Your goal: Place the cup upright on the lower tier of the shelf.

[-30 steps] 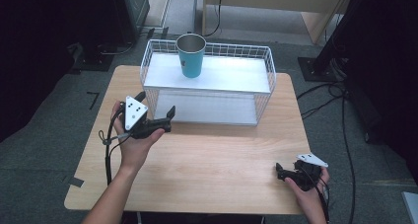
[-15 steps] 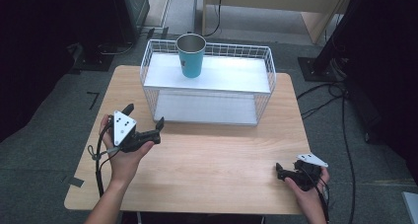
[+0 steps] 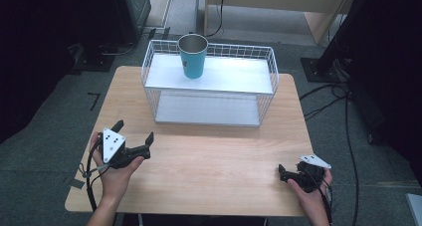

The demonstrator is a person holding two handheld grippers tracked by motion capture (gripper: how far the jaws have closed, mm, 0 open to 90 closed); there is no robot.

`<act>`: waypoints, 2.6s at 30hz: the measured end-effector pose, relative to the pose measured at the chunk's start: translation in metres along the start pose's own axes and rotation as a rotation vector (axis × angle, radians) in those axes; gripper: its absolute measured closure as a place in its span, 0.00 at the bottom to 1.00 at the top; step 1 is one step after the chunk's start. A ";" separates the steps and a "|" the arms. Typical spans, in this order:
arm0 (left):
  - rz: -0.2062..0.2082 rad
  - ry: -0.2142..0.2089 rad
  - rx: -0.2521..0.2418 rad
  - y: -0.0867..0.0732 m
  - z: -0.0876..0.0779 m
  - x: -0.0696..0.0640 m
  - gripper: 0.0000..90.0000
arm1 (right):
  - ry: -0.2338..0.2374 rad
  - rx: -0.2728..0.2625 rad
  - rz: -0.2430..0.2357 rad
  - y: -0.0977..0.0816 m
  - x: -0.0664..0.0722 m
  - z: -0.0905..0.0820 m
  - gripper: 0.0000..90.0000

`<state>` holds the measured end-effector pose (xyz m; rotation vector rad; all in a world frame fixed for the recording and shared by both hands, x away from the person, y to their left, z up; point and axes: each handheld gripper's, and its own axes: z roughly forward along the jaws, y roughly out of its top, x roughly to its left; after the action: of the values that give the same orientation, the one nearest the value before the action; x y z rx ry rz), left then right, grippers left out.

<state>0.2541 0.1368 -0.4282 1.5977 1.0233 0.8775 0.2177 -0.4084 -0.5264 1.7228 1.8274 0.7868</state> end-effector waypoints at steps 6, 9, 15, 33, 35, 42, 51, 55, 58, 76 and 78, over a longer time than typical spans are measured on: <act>-0.013 0.030 0.036 -0.019 -0.008 0.012 0.00 | 0.000 0.000 0.000 0.000 0.000 0.000 0.00; -0.017 0.039 0.051 -0.026 -0.011 0.016 0.00 | -0.001 -0.001 -0.002 0.000 0.000 0.000 0.00; -0.025 0.061 0.082 -0.041 -0.017 0.025 0.00 | 0.000 0.000 0.000 0.000 0.000 0.000 0.00; -0.058 0.117 0.198 -0.082 -0.030 0.044 0.00 | -0.004 -0.002 0.000 0.000 0.000 0.000 0.00; -0.069 0.121 0.215 -0.085 -0.031 0.047 0.00 | -0.004 -0.002 0.000 0.000 0.000 0.000 0.00; -0.093 0.141 0.317 -0.095 -0.030 0.055 0.00 | -0.004 -0.002 0.000 0.000 0.000 0.000 0.00; -0.104 0.160 0.409 -0.098 -0.028 0.061 0.01 | -0.004 -0.002 0.000 0.000 0.000 0.000 0.00; -0.099 0.180 0.464 -0.100 -0.028 0.062 0.01 | -0.004 -0.002 0.000 0.000 0.000 0.000 0.00; -0.131 0.190 0.502 -0.101 -0.027 0.066 0.03 | -0.004 -0.002 0.000 0.000 0.000 0.000 0.00; -0.142 0.171 0.576 -0.102 -0.022 0.068 0.03 | -0.004 -0.002 0.000 0.000 0.000 0.000 0.00; -0.147 0.170 0.576 -0.102 -0.021 0.068 0.02 | -0.005 -0.002 0.001 0.000 0.000 0.000 0.00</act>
<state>0.2406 0.2216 -0.5187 1.9053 1.5970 0.6559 0.2178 -0.4086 -0.5265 1.7234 1.8225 0.7839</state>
